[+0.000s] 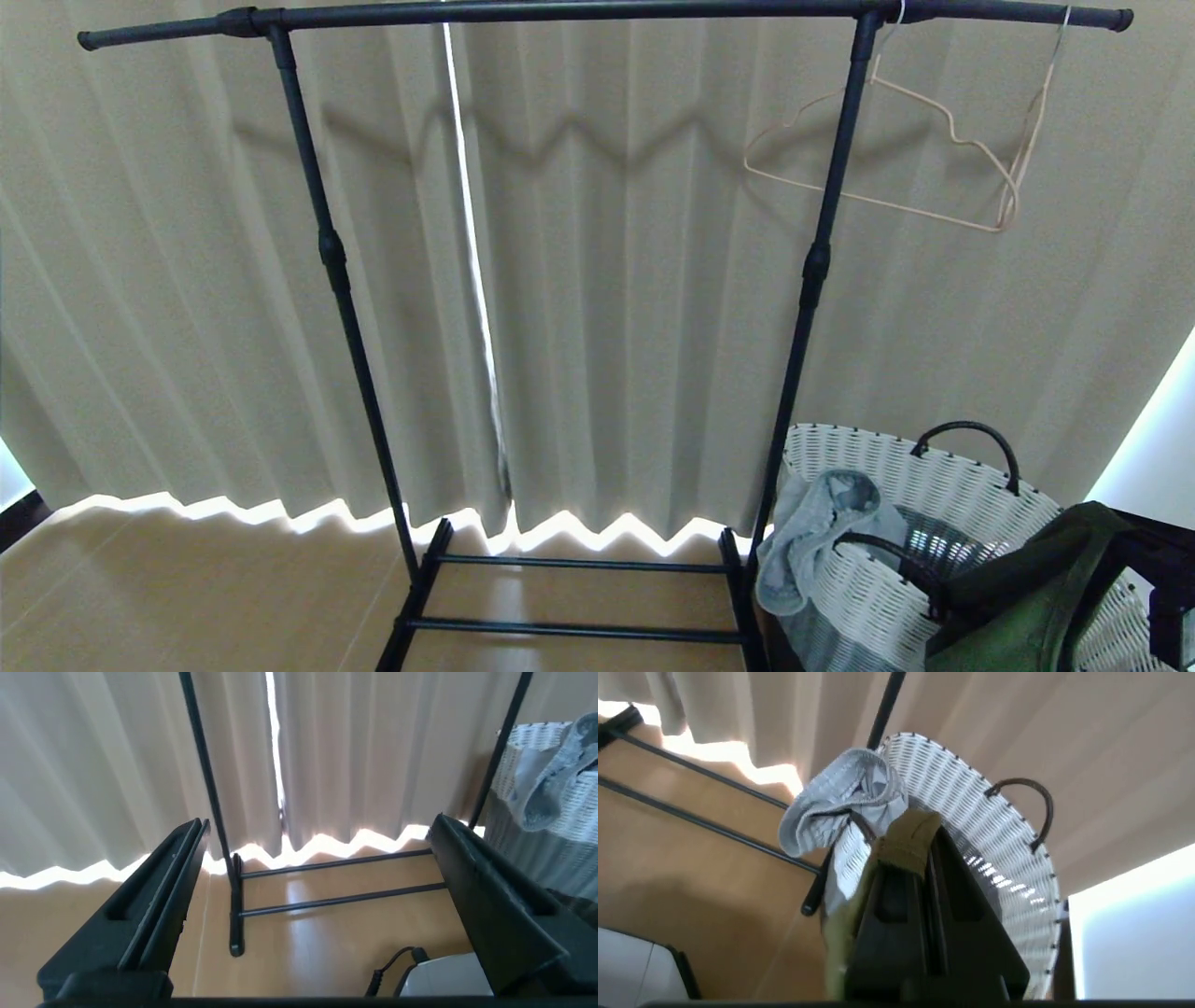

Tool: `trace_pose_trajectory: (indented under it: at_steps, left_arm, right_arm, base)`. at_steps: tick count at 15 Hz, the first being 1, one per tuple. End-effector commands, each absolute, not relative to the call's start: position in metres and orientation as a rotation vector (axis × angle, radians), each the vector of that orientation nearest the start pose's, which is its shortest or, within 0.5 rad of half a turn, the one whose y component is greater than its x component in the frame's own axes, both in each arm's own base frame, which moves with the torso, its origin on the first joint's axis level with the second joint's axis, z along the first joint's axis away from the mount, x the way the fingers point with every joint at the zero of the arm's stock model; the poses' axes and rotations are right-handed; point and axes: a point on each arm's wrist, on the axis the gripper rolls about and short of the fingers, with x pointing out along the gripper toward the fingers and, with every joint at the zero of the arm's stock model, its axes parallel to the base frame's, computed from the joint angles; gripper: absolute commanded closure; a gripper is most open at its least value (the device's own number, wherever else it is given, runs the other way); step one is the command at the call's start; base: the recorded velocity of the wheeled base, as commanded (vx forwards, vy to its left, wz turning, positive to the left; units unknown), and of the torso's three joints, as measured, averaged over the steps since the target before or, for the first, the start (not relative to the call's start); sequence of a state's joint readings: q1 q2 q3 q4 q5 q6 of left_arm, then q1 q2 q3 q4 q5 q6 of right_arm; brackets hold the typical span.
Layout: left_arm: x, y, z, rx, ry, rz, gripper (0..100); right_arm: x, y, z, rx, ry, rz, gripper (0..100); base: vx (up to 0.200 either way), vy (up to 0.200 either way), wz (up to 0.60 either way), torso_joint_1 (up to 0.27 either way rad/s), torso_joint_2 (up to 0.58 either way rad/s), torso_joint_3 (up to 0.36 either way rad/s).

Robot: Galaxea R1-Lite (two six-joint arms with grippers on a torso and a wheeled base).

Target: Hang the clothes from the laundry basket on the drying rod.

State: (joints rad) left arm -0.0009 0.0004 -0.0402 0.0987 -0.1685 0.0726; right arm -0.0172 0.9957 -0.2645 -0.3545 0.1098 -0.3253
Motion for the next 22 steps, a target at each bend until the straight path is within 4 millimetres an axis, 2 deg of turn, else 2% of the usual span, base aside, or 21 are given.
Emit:
trace_pose_trajectory:
  at_steps: [1,9,10,12,14,17,19,20,22]
  left_arm:
    - [-0.026,-0.004,0.076,0.062,0.054,-0.168,0]
    - [-0.027,-0.005,0.077,0.170,0.037,-0.221,0]
    - [-0.027,-0.007,0.077,0.177,0.024,-0.311,0]
    - [-0.028,-0.008,0.078,0.205,0.013,-0.355,0]
    - [-0.029,-0.008,0.081,0.248,-0.008,-0.379,0]
    - [-0.033,-0.011,0.105,0.267,-0.067,-0.517,0]
    - [-0.020,-0.012,0.143,0.250,-0.025,-0.543,0]
    - [0.002,-0.012,0.169,0.240,0.011,-0.557,0]
    - [0.044,-0.014,0.192,0.213,0.066,-0.598,0]
  right_arm:
    - [0.113,0.002,0.153,-0.302,0.357,0.170,100]
    - [0.116,0.018,0.161,-0.322,0.316,0.296,100]
    - [0.117,0.022,0.165,-0.328,0.296,0.325,100]
    - [0.121,0.028,0.171,-0.333,0.274,0.364,100]
    - [0.131,0.040,0.190,-0.321,0.221,0.427,100]
    - [0.147,0.052,0.208,-0.318,0.182,0.466,100]
    - [0.158,0.058,0.219,-0.315,0.154,0.474,100]
    - [0.160,0.064,0.227,-0.285,0.134,0.502,100]
    - [0.164,0.076,0.239,-0.160,0.135,0.540,100]
  base:
    - [0.000,0.000,0.00,0.000,0.00,0.000]
    - [0.000,0.000,0.00,0.000,0.00,0.000]
    - [0.000,0.000,0.00,0.000,0.00,0.000]
    - [0.000,0.000,0.00,0.000,0.00,0.000]
    - [0.000,0.000,0.00,0.000,0.00,0.000]
    - [0.000,0.000,0.00,0.000,0.00,0.000]
    - [0.000,0.000,0.00,0.000,0.00,0.000]
    - [0.000,0.000,0.00,0.000,0.00,0.000]
    - [0.000,0.000,0.00,0.000,0.00,0.000]
